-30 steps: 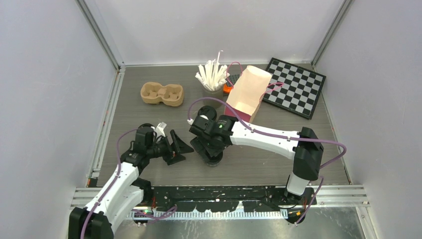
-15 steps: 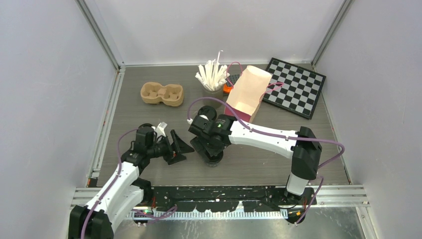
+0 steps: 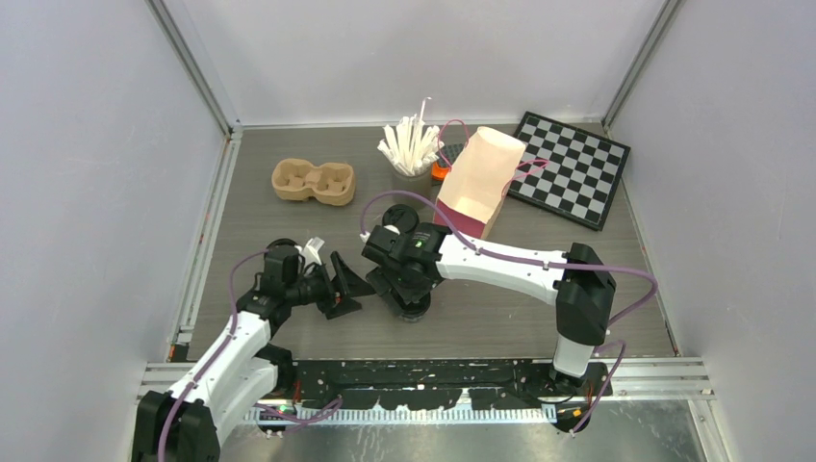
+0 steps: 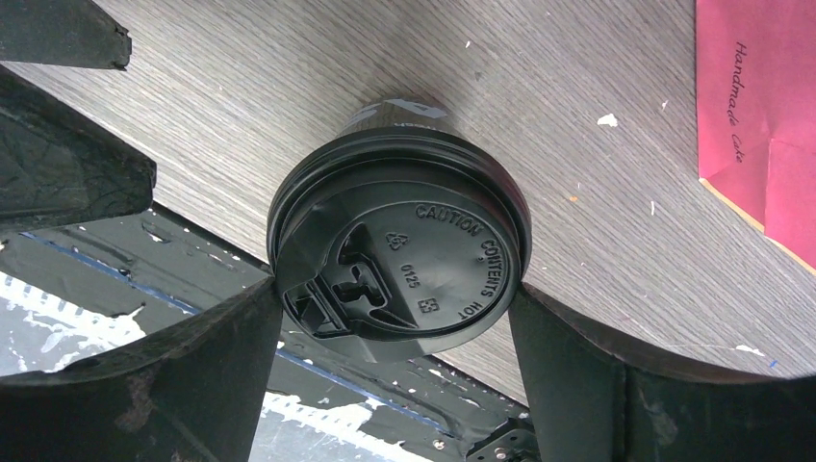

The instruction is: Pack the takeout coffee

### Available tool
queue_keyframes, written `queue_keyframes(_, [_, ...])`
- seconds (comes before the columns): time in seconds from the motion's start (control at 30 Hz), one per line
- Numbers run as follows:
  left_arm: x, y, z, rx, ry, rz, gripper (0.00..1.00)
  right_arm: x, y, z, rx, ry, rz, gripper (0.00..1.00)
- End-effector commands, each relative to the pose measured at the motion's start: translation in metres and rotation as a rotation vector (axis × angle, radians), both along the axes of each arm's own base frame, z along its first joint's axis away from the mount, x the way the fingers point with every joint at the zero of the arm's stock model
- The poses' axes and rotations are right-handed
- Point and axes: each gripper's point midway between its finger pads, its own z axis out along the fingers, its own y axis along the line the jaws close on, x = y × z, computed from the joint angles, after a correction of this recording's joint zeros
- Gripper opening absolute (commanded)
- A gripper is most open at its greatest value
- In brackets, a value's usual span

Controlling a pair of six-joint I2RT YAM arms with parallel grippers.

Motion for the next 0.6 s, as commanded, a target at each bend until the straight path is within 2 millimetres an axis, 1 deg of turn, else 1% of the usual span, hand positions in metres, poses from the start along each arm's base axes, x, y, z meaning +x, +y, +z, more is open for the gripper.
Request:
queue_keyframes(0.0, [0.003,-0.004,0.008,-0.033,-0.039,-0.025,0.78,0.004,0.008,0.008,0.04,-0.017,-0.002,0.92])
queue_keyframes(0.13, [0.003,-0.005,0.009,-0.037,-0.042,-0.033,0.78,0.006,0.008,0.017,0.059,-0.037,-0.007,0.94])
queue_keyframes(0.27, [0.002,-0.005,0.012,-0.042,-0.053,-0.038,0.78,0.007,0.008,0.026,0.076,-0.046,-0.017,0.94])
queue_keyframes(0.57, [0.002,-0.006,0.016,-0.049,-0.068,-0.044,0.79,0.004,0.002,0.037,0.089,-0.055,-0.026,0.95])
